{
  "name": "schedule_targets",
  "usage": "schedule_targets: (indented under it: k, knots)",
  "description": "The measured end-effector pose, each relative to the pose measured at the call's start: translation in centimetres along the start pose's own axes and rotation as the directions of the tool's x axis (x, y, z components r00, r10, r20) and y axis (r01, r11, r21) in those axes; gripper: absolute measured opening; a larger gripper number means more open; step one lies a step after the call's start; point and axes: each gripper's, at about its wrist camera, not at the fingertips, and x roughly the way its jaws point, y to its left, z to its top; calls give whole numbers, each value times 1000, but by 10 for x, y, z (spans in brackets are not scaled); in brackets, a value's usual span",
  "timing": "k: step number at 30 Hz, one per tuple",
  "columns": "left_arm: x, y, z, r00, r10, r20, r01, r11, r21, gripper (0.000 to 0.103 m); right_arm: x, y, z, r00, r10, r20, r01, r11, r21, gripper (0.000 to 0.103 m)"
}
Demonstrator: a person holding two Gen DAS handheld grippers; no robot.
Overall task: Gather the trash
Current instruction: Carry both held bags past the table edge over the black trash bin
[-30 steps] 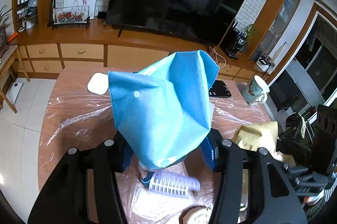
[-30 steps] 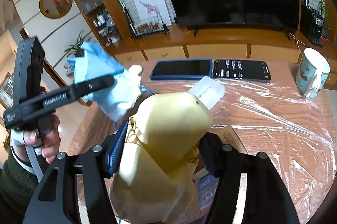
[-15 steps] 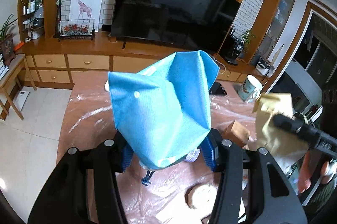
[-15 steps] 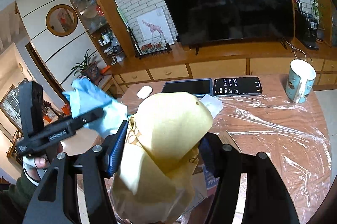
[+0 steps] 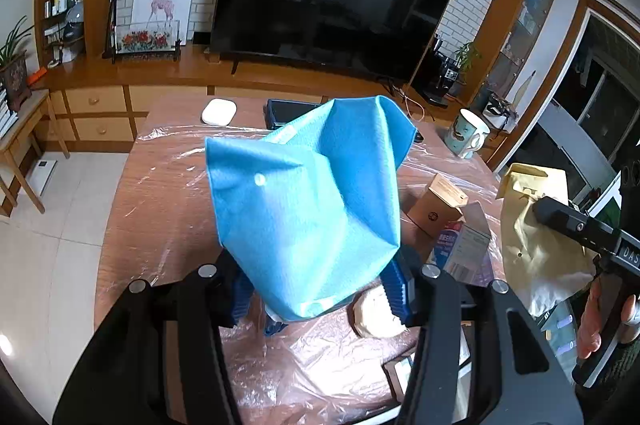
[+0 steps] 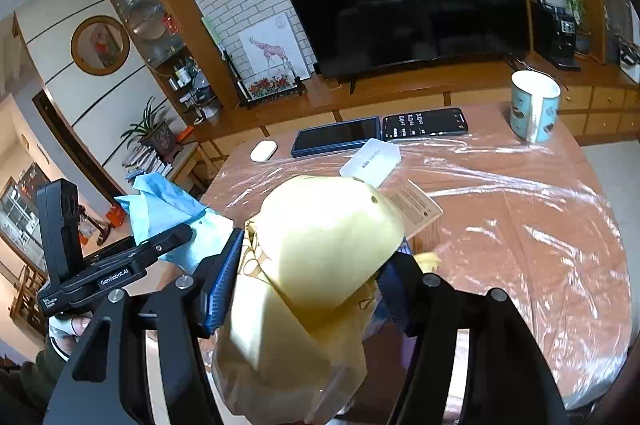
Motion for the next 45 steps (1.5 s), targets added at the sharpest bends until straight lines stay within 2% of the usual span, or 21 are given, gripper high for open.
schedule_targets:
  k: [12,20,34,45]
  knots:
    - [-52,-26,-26,998,35,58,-38,998,50,54,-47,4,-20,998,52,36,-51,998,-49,61]
    - [-74,-58,-63,997,64,36,-66,995,75,54,-72,-14,-52,996,89,-15,-89,995,-48,61]
    - [-84,-106,-127,997,-12,-73,19,995,95,54,-93,-34,-113,987,102,-127,-106,994,-27,61]
    - [-64,-132,-157,988,3,-152,20,989,147,54,-91,-40,-141,986,40,-160,-49,997,-52,61]
